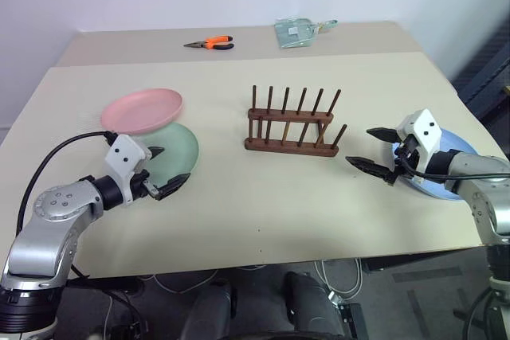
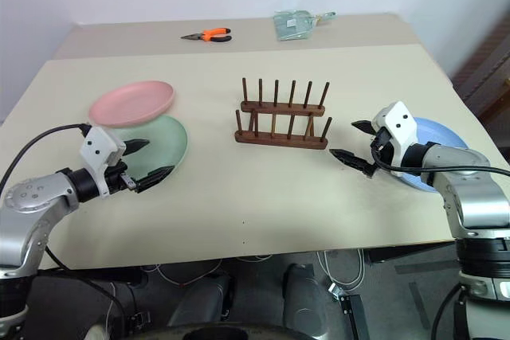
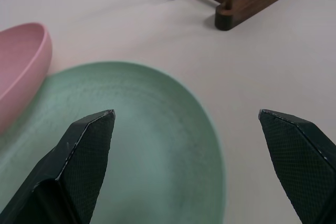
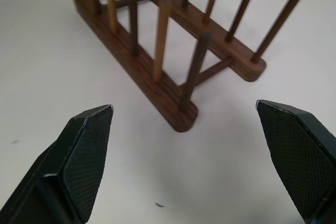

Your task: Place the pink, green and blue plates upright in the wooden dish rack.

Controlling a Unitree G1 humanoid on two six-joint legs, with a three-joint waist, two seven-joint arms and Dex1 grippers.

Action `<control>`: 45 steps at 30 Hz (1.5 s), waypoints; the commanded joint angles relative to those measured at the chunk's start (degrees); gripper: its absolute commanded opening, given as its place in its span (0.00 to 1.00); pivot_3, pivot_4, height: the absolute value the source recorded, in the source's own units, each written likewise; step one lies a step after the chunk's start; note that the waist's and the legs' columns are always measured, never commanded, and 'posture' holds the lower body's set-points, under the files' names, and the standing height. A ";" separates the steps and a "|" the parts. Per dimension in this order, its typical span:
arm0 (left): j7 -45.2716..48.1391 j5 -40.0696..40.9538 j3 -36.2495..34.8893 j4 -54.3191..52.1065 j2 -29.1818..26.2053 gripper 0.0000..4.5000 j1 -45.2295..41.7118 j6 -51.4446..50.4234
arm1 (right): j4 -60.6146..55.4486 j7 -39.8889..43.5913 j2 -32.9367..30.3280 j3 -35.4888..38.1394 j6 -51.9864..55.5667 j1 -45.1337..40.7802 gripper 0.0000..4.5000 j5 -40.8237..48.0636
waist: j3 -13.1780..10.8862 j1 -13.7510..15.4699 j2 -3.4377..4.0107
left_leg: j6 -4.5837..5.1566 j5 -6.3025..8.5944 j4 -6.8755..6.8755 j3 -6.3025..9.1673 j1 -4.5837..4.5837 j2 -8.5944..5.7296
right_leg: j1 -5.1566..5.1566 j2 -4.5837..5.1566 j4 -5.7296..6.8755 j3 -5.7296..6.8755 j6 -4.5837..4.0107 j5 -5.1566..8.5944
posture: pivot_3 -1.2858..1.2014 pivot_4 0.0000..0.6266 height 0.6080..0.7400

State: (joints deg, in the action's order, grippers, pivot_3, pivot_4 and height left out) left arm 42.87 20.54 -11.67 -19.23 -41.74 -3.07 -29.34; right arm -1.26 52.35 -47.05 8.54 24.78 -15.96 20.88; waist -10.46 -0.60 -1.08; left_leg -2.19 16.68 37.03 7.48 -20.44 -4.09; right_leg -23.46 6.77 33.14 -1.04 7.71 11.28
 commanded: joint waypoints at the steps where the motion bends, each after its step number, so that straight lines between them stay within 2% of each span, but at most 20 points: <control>1: -0.15 -0.52 1.02 0.32 0.56 1.00 -0.91 1.71 | 0.39 1.25 0.55 -0.20 0.81 -1.82 0.99 1.13 | 0.00 -0.02 0.01 | 0.00 0.00 0.00 0.00 0.00 0.00 | 0.00 0.00 0.00 0.00 -0.01 0.00 | 0.52 0.24 1.00; 7: 1.09 -0.14 3.86 3.43 2.50 1.00 -3.89 3.41 | 1.20 -2.13 1.76 -1.33 -3.68 -2.47 0.99 -3.22 | 0.00 0.07 0.01 | 0.00 0.00 0.01 0.00 0.00 -0.02 | -0.01 0.00 0.01 0.00 -0.09 -0.06 | 0.52 0.24 1.00; 10: 3.71 -1.33 7.63 9.16 3.78 1.00 -8.97 4.93 | 0.40 -3.01 2.98 -2.12 -4.36 -1.90 0.99 -3.91 | 0.02 0.20 -0.02 | 0.00 0.00 0.01 0.02 0.01 -0.03 | 0.02 0.00 0.01 0.02 -0.05 -0.04 | 0.52 0.24 1.00; 15: 11.96 -10.08 18.66 29.56 5.14 1.00 -24.43 15.48 | -2.03 -4.21 3.83 -1.81 -4.69 0.32 0.99 -4.19 | 0.01 0.77 -0.01 | -0.01 -0.02 0.06 0.02 -0.01 -0.10 | 0.02 -0.03 0.03 0.02 -0.03 -0.23 | 0.52 0.24 1.00; 17: 15.74 -11.85 21.56 38.95 7.47 1.00 -31.39 19.27 | -3.09 -5.17 4.13 -0.75 -4.66 1.45 0.99 -3.82 | 0.02 0.96 -0.02 | -0.01 -0.02 0.05 -0.01 0.02 -0.10 | 0.02 -0.03 0.04 0.01 -0.01 -0.24 | 0.52 0.24 1.00; 23: 20.85 -15.86 25.34 64.35 18.02 1.00 -49.67 26.57 | -11.66 -8.79 5.05 3.05 -2.43 8.60 0.99 -2.28 | 0.00 1.68 -0.08 | 0.00 -0.02 0.07 0.03 -0.06 -0.12 | 0.02 -0.03 0.00 0.05 0.05 -0.25 | 0.52 0.24 1.00; 29: 20.99 -19.45 25.63 77.21 24.98 1.00 -56.59 31.04 | -17.65 -12.47 6.55 4.90 -0.40 13.44 0.99 -1.79 | -0.01 0.86 -0.11 | 0.04 0.00 0.07 -0.02 -0.04 -0.11 | 0.04 -0.01 -0.03 0.06 0.38 -0.16 | 0.52 0.24 1.00; 32: 21.13 -20.14 25.13 79.37 26.29 0.81 -57.16 31.83 | -19.33 -13.38 6.43 6.04 0.02 14.78 1.00 -1.55 | -0.01 0.81 -0.11 | 0.04 -0.01 0.07 -0.01 -0.03 -0.09 | 0.02 -0.03 -0.01 0.07 0.39 -0.16 | 0.52 0.24 1.00; 38: 20.85 -20.88 24.23 80.01 25.86 0.19 -56.29 33.26 | -19.88 -13.27 5.61 6.80 0.47 15.28 1.00 -1.21 | -0.01 1.27 -0.13 | 0.03 -0.01 0.11 0.00 -0.04 -0.10 | 0.04 -0.02 -0.01 0.06 0.40 -0.16 | 0.52 0.24 1.00; 39: 20.52 -21.08 24.18 79.86 25.65 0.16 -56.02 33.61 | -19.61 -13.11 5.46 6.69 0.36 15.05 1.00 -1.29 | -0.01 1.27 -0.13 | 0.03 -0.01 0.12 0.02 -0.04 -0.10 | 0.04 -0.03 0.00 0.07 0.41 -0.17 | 0.52 0.24 1.00; 45: 20.96 -20.40 22.65 76.91 24.50 0.16 -53.84 34.33 | -16.91 -12.22 5.13 5.16 -0.39 11.82 1.00 -1.95 | -0.01 1.12 -0.13 | 0.03 -0.01 0.11 0.01 -0.01 -0.09 | 0.05 -0.03 0.03 0.06 0.40 -0.17 | 0.52 0.24 1.00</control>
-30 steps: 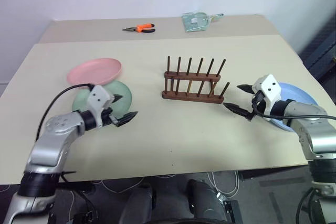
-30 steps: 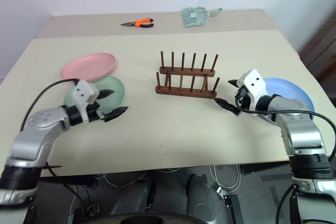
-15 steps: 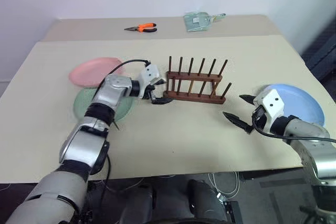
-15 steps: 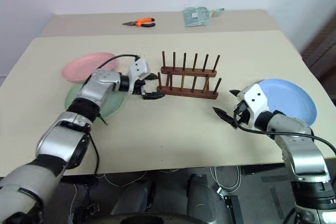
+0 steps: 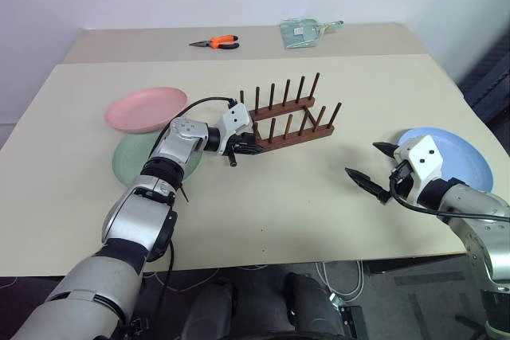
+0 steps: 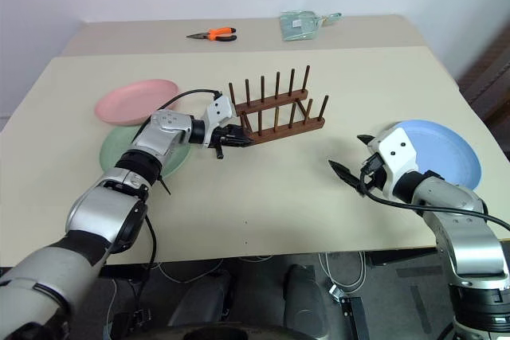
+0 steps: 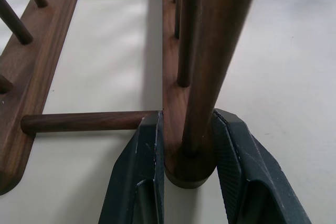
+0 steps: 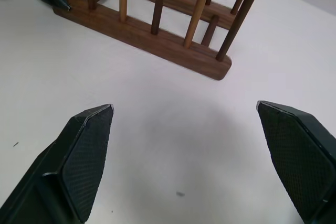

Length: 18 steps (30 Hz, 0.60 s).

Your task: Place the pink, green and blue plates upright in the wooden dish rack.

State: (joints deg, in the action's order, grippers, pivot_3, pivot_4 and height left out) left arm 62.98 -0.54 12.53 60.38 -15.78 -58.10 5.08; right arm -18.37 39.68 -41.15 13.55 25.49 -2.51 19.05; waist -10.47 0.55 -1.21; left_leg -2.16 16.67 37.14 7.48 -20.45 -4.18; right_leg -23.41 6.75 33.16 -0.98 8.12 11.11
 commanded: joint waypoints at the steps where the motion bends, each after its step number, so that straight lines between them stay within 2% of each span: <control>1: 1.97 1.30 -1.84 -4.35 -1.61 0.16 1.92 -0.71 | 0.61 0.59 -0.73 -0.09 -1.21 -2.14 1.00 -0.24 | 0.00 -0.05 0.00 | 0.00 0.00 -0.01 0.01 0.01 0.01 | 0.00 -0.01 0.01 0.01 0.00 0.00 | 0.52 0.24 1.00; 6: 8.53 3.56 -1.13 -15.44 -3.19 0.16 7.14 -4.87 | 0.78 0.83 -0.54 -0.71 -1.52 -2.87 1.00 -0.46 | 0.00 -0.16 0.02 | 0.00 0.00 -0.05 0.03 -0.01 0.00 | -0.02 -0.01 0.01 0.00 -0.11 -0.06 | 0.52 0.24 1.00; 10: 10.69 2.00 1.46 -20.66 -4.22 0.16 10.08 -5.28 | 1.33 1.08 -0.47 -1.38 -1.77 -3.56 1.00 -0.67 | 0.01 0.17 0.02 | 0.00 0.00 -0.01 0.03 -0.01 0.00 | 0.01 -0.01 0.02 -0.02 -0.19 -0.11 | 0.52 0.24 1.00; 12: 11.00 2.49 1.37 -21.41 -4.13 0.39 10.38 -6.85 | 1.36 1.09 -0.40 -1.52 -1.70 -3.81 1.00 -0.76 | 0.01 0.20 0.02 | 0.00 0.00 0.01 0.04 -0.01 0.00 | 0.02 -0.01 0.02 -0.01 -0.19 -0.11 | 0.52 0.24 1.00; 13: 11.06 2.63 1.34 -21.70 -4.14 0.47 10.43 -7.25 | 1.35 1.10 -0.38 -1.55 -1.69 -3.86 1.00 -0.78 | 0.01 0.19 0.02 | 0.00 0.00 0.02 0.04 -0.01 -0.01 | 0.02 -0.01 0.02 -0.01 -0.15 -0.08 | 0.52 0.24 1.00; 18: 10.09 2.49 0.79 -23.63 -5.49 1.00 10.07 -8.31 | 0.73 1.18 -0.40 -1.49 -1.35 -3.60 1.00 -0.60 | 0.01 0.10 0.02 | 0.00 0.00 0.00 0.05 -0.01 0.00 | 0.01 -0.01 0.03 -0.01 -0.08 -0.04 | 0.52 0.24 1.00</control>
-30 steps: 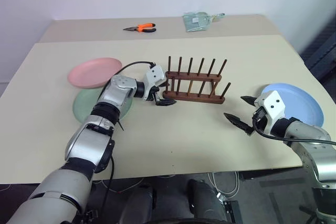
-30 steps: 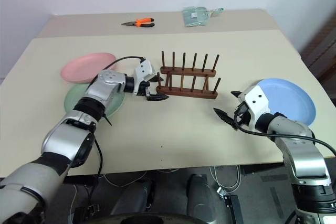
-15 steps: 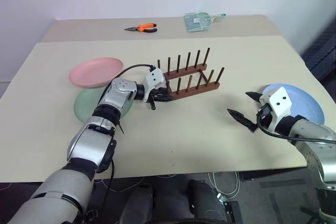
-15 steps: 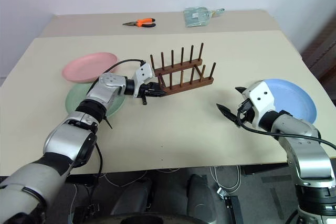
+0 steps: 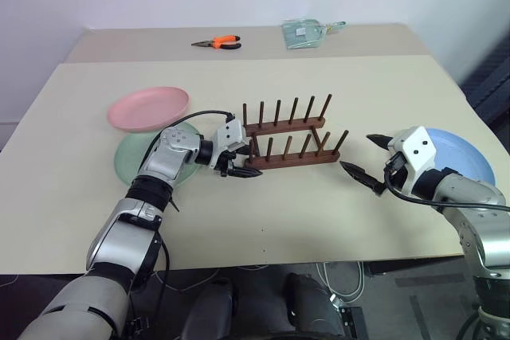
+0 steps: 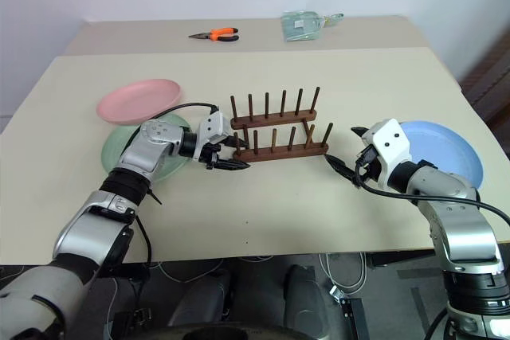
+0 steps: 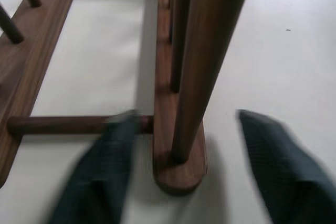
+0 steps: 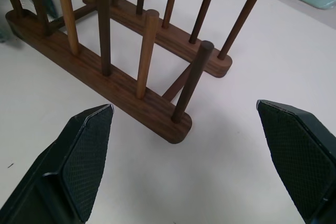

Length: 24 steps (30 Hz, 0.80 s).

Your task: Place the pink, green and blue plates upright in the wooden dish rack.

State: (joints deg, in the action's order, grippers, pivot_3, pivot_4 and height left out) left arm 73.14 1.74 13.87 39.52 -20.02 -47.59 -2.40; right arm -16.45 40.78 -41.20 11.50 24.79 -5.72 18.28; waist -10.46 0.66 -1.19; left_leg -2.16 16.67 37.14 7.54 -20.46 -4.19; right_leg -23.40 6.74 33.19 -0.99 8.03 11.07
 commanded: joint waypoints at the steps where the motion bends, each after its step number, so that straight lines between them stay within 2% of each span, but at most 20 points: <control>1: 0.04 0.26 -0.67 -3.24 -1.79 1.00 -0.54 -1.46 | -1.24 0.10 -0.36 0.59 -0.63 -0.33 1.00 0.17 | 0.00 -0.08 0.00 | 0.00 0.00 0.00 0.00 -0.01 0.00 | 0.00 0.00 0.00 0.00 0.00 0.00 | 0.52 0.24 1.00; 7: -0.32 -1.64 0.63 -3.48 -4.61 1.00 -0.98 -3.25 | -1.43 -0.18 -0.06 0.24 -0.52 -0.70 1.00 0.13 | 0.00 -0.13 0.00 | 0.00 0.00 -0.02 0.00 0.01 0.01 | -0.01 -0.02 0.02 0.00 0.00 0.00 | 0.52 0.24 1.00; 11: -2.15 -3.20 1.89 -0.91 -3.01 1.00 -1.32 -2.84 | -1.39 -0.42 0.17 -0.12 -0.56 -1.08 1.00 0.02 | 0.00 0.10 0.00 | 0.00 0.00 0.00 0.01 0.00 0.00 | 0.00 -0.02 0.01 0.00 -0.01 0.00 | 0.52 0.24 1.00; 14: -3.52 -2.81 1.53 0.03 -0.59 0.80 -1.46 -3.53 | -1.41 -0.65 0.14 -0.17 -0.64 -1.03 1.00 -0.01 | 0.00 0.14 0.00 | 0.00 0.00 0.02 0.02 -0.02 -0.01 | 0.02 -0.01 0.00 0.00 0.00 0.00 | 0.52 0.24 1.00; 19: -4.84 -3.46 1.87 -0.37 1.25 0.24 -0.58 -3.06 | -2.01 -1.02 -0.19 0.37 -0.47 -0.39 1.00 0.15 | 0.00 -0.05 0.00 | 0.00 0.00 0.00 0.02 0.00 0.00 | 0.00 -0.02 0.02 0.00 -0.01 0.00 | 0.52 0.24 1.00; 20: -4.55 -3.76 2.23 -0.62 1.12 0.17 -0.24 -2.30 | -2.31 -1.04 -0.33 0.50 -0.32 -0.15 1.00 0.22 | 0.02 -0.09 0.02 | 0.00 0.00 0.00 0.02 0.00 0.01 | 0.00 -0.02 0.02 0.00 -0.01 0.00 | 0.52 0.24 1.00; 24: -0.07 -3.80 4.10 -4.24 -1.01 0.17 1.81 1.33 | -3.91 1.04 -3.09 2.09 1.12 2.07 1.00 1.08 | 0.03 -0.09 0.04 | 0.00 0.00 -0.02 0.00 0.03 0.01 | 0.00 -0.02 0.02 -0.01 -0.01 0.00 | 0.52 0.24 1.00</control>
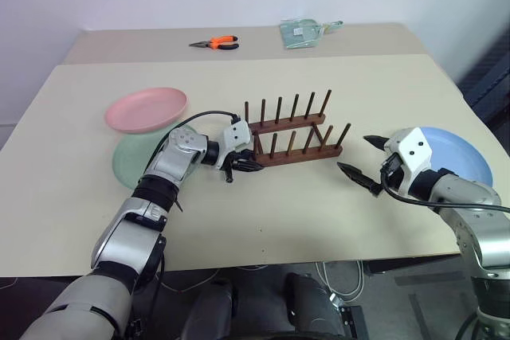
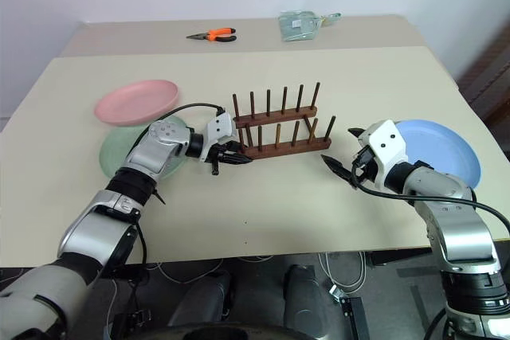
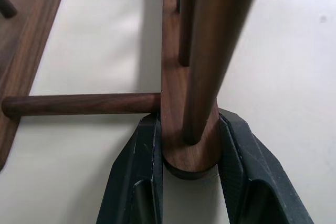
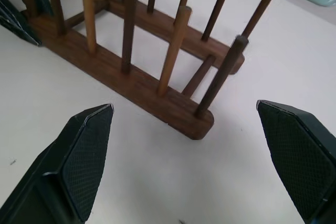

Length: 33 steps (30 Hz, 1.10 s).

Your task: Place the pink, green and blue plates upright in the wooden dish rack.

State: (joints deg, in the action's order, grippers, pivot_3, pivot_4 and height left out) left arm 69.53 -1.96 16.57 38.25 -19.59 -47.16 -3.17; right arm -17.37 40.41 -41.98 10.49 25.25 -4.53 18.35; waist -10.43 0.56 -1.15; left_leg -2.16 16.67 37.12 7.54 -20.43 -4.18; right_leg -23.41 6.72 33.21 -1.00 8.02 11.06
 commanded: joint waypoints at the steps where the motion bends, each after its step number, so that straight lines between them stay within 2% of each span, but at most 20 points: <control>1: 5.23 0.87 1.43 -5.02 -2.02 0.17 1.94 1.69 | -4.12 3.24 -3.97 4.05 1.69 2.41 1.00 1.96 | 0.00 0.04 0.00 | 0.00 0.00 0.00 0.00 -0.01 0.00 | 0.00 0.00 -0.01 0.00 -0.05 -0.03 | 0.52 0.24 1.00; 5: 8.19 2.18 1.87 -10.50 -3.37 0.17 3.42 -0.31 | -6.46 6.80 -7.63 6.83 4.16 6.67 1.00 4.30 | -0.01 0.22 -0.03 | 0.00 0.00 0.03 0.02 -0.06 0.00 | 0.00 0.01 -0.03 0.00 -0.10 -0.06 | 0.52 0.24 1.00; 10: 7.13 2.25 2.56 -14.09 -3.16 0.17 5.00 -2.78 | -6.64 6.93 -8.50 8.82 4.53 9.01 1.00 3.84 | -0.02 0.17 -0.03 | 0.01 0.00 0.04 0.01 -0.02 0.01 | 0.05 0.02 -0.03 0.00 0.07 0.06 | 0.52 0.24 1.00; 16: 3.27 3.75 0.79 -18.07 -1.92 0.80 5.82 -9.40 | -6.52 6.90 -8.70 9.68 4.88 10.04 1.00 3.42 | -0.02 0.17 -0.03 | 0.01 0.00 0.04 0.01 -0.03 0.02 | 0.04 0.02 -0.03 0.00 0.08 0.06 | 0.52 0.24 1.00; 17: 2.81 4.93 -0.03 -19.86 -1.83 0.93 6.33 -11.48 | -6.62 6.88 -8.73 9.81 5.18 10.19 0.87 3.50 | -0.02 0.16 -0.03 | 0.00 0.00 0.03 0.01 -0.02 0.02 | 0.04 0.02 -0.02 0.00 0.08 0.06 | 0.52 0.24 1.00; 18: 2.40 6.04 -0.76 -22.36 -2.19 1.00 7.21 -13.95 | -6.79 6.86 -8.76 9.97 5.05 10.48 0.80 3.33 | -0.02 0.14 -0.03 | 0.01 0.00 0.03 0.01 -0.02 0.02 | 0.04 0.02 -0.02 0.00 0.08 0.06 | 0.52 0.24 1.00; 22: 1.78 6.23 -1.58 -32.63 -8.38 1.00 13.32 -18.36 | -9.55 7.80 -8.96 9.72 6.02 12.43 0.35 4.12 | 0.00 -0.23 0.01 | 0.00 0.01 -0.01 0.01 0.01 0.05 | 0.01 0.01 -0.01 -0.01 0.07 0.06 | 0.52 0.24 1.00; 25: -0.69 6.92 -3.64 -38.30 -12.15 0.79 17.09 -22.06 | -11.05 7.45 -8.54 8.67 6.89 12.68 0.02 4.32 | 0.00 -0.27 0.03 | 0.00 0.01 -0.05 0.00 0.03 0.08 | 0.00 0.00 0.01 -0.02 0.06 0.07 | 0.52 0.24 1.00; 31: -2.59 11.90 -7.11 -48.28 -16.03 0.08 23.22 -29.15 | -10.64 7.85 -7.76 2.80 7.76 10.84 0.00 3.95 | -0.01 0.19 0.01 | 0.00 0.01 0.04 0.03 -0.02 0.08 | 0.05 0.04 -0.04 -0.01 -0.08 0.16 | 0.52 0.24 1.00; 32: -2.88 12.19 -6.52 -50.05 -16.23 0.01 24.02 -29.92 | -10.47 7.84 -7.77 1.55 8.31 10.52 0.00 3.87 | -0.01 0.20 0.01 | 0.00 0.01 0.03 0.03 -0.02 0.08 | 0.05 0.05 -0.06 -0.01 -0.08 0.16 | 0.52 0.24 1.00; 33: -3.77 11.68 -5.19 -51.73 -16.07 0.01 24.66 -30.40 | -10.14 7.82 -7.84 -0.01 8.34 10.36 0.00 3.15 | -0.01 0.20 0.01 | 0.00 0.01 0.03 0.03 -0.03 0.07 | 0.04 0.06 -0.06 -0.01 -0.09 0.16 | 0.52 0.24 1.00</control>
State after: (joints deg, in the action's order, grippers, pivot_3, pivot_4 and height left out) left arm 66.66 8.61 10.49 -9.33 -35.70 -22.77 -32.58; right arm -26.83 48.15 -49.94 11.50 33.37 6.30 21.52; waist -10.44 0.76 -1.14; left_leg -2.16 16.67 37.15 7.57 -20.46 -4.11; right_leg -23.37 6.78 33.16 -1.01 7.93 11.22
